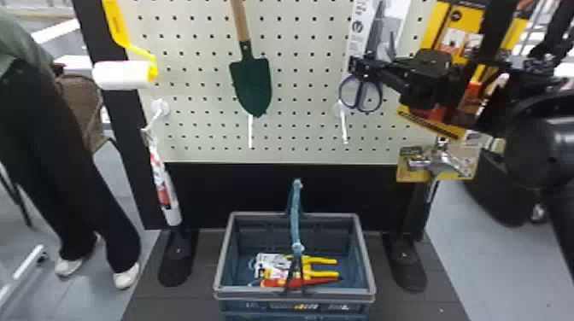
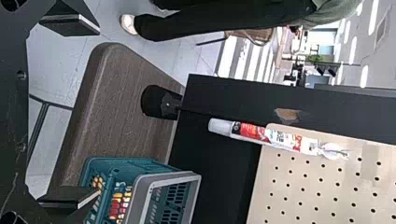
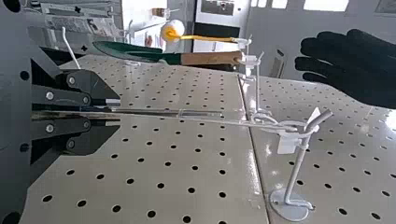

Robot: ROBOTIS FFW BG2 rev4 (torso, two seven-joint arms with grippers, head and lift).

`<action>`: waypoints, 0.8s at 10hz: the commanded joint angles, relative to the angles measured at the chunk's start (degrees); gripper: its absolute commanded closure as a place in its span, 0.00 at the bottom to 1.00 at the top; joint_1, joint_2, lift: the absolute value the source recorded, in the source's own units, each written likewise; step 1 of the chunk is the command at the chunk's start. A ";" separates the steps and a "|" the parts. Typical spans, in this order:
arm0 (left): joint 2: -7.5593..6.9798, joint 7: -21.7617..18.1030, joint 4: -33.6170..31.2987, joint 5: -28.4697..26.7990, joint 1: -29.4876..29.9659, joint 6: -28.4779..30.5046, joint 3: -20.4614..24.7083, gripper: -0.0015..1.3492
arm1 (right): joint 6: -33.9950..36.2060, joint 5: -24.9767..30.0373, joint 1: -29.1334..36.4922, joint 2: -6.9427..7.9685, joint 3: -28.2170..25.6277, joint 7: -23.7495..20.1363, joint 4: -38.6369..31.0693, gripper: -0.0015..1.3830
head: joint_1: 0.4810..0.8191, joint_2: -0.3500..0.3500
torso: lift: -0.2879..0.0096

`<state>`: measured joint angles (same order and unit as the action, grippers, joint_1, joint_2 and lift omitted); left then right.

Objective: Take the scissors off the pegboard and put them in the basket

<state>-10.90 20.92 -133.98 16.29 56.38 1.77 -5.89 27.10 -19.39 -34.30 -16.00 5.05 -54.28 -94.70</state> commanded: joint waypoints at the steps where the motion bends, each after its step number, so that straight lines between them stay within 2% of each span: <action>1: 0.00 0.00 0.03 0.06 -0.12 0.08 0.00 0.07 | -0.03 -0.30 0.00 -0.09 0.05 0.05 -0.02 0.86 | 0.20 0.50 | 0.63; 8: -0.18 0.00 -0.11 0.32 -0.12 0.52 -0.09 0.07 | -0.12 -1.35 0.00 -0.35 0.05 1.19 -4.37 0.86 | 0.20 0.50 | 0.63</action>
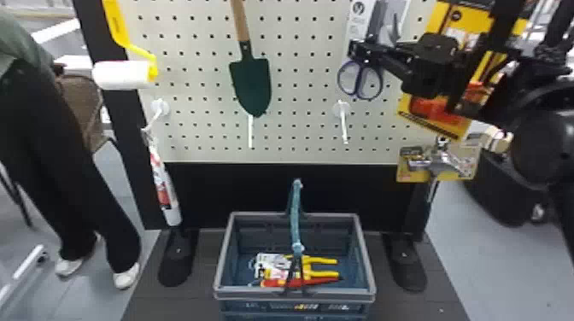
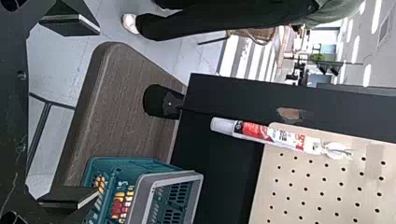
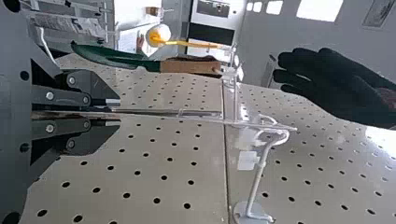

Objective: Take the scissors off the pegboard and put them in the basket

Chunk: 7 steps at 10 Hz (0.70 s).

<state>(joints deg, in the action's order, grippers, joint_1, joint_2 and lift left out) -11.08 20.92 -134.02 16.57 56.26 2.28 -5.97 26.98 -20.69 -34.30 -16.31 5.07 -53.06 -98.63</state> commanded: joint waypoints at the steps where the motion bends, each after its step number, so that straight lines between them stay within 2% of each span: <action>1: -0.09 0.00 0.07 0.13 0.00 0.18 0.00 0.07 | 0.00 -0.41 0.12 -0.04 -0.06 0.24 -1.01 0.86 | 0.20 0.50 | 0.63; 5: -0.09 0.00 -0.07 0.22 0.00 0.18 -0.09 0.07 | 0.00 -2.16 3.45 0.05 -2.26 1.99 -5.93 0.86 | 0.20 0.50 | 0.63; 7: -0.09 0.00 -0.07 0.22 -0.25 0.18 -0.18 0.07 | 0.00 -3.13 7.63 1.01 -5.24 3.75 -9.17 0.86 | 0.20 0.50 | 0.63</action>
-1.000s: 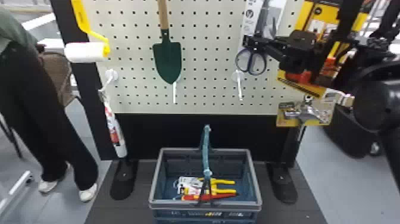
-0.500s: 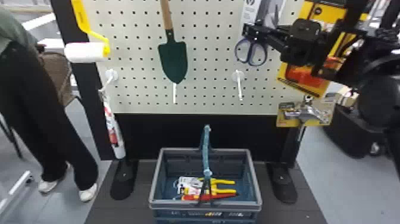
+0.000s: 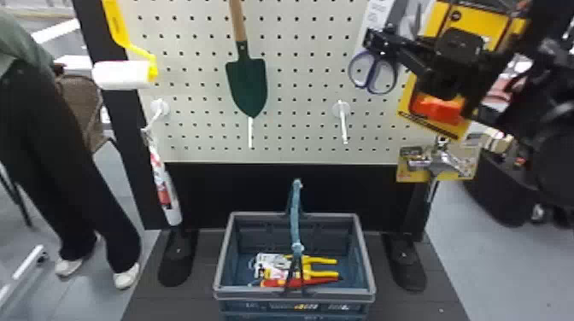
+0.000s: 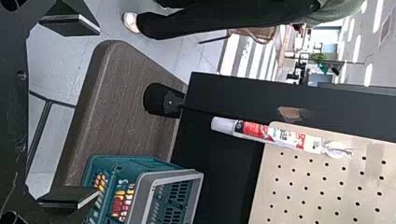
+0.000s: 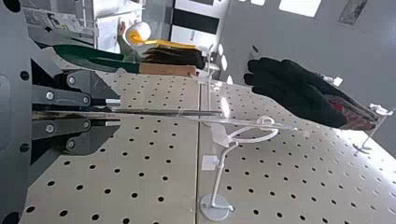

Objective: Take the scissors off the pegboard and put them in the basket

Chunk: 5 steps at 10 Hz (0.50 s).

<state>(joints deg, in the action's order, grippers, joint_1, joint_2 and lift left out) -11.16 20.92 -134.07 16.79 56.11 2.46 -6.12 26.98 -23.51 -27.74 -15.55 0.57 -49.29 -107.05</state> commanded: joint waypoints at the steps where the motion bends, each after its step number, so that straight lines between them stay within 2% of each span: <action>1: 0.00 0.00 0.12 0.00 -0.09 -0.18 -0.12 0.07 | -0.09 -1.01 3.17 0.96 -1.80 0.69 -1.59 0.86 | 0.20 0.50 | 0.63; 3: 0.09 0.00 0.26 0.00 -0.34 -0.35 -0.12 0.07 | -0.61 -2.51 6.49 1.67 -3.03 1.57 -2.29 0.86 | 0.20 0.50 | 0.63; 5: 0.09 0.00 0.40 0.00 -0.34 -0.35 -0.21 0.07 | -1.40 -3.56 10.55 3.07 -5.05 3.15 -4.26 0.86 | 0.20 0.50 | 0.63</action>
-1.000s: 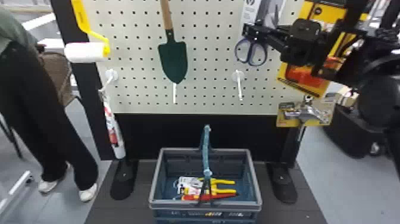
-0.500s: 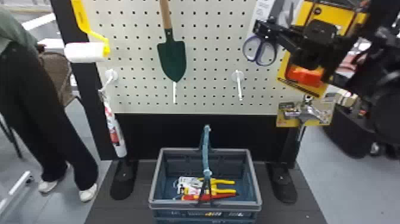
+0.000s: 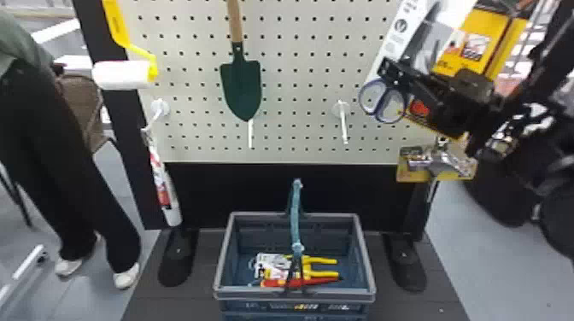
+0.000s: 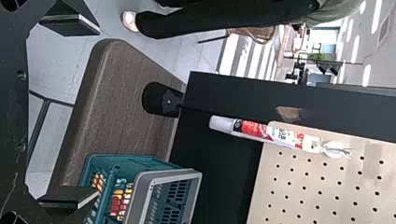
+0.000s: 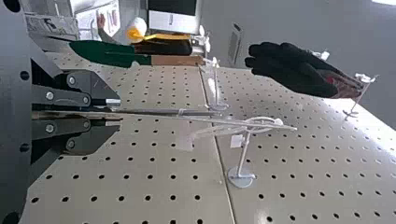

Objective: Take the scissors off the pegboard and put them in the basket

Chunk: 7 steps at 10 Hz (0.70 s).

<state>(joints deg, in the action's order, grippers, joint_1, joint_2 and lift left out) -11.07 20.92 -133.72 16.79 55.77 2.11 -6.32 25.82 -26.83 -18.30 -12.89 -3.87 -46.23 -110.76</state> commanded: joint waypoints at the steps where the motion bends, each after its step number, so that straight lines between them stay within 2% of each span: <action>1: -0.09 0.00 0.05 0.09 0.00 0.00 -0.09 0.07 | -0.33 -0.59 2.70 0.85 -1.58 0.53 -1.54 0.86 | 0.20 0.50 | 0.63; 4: -0.18 0.00 0.05 0.09 -0.25 0.00 -0.18 0.07 | -1.21 -2.88 9.59 4.10 -4.83 3.69 -4.91 0.86 | 0.20 0.50 | 0.63; 7: -0.26 0.00 0.05 0.35 -0.12 0.00 -0.27 0.07 | -6.04 -7.89 18.82 8.85 -5.62 9.75 -5.47 0.86 | 0.20 0.50 | 0.63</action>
<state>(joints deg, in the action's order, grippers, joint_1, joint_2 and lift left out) -11.33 20.92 -133.67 17.10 55.64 2.08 -6.57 20.67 -33.91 -0.88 -4.80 -9.44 -36.53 -116.34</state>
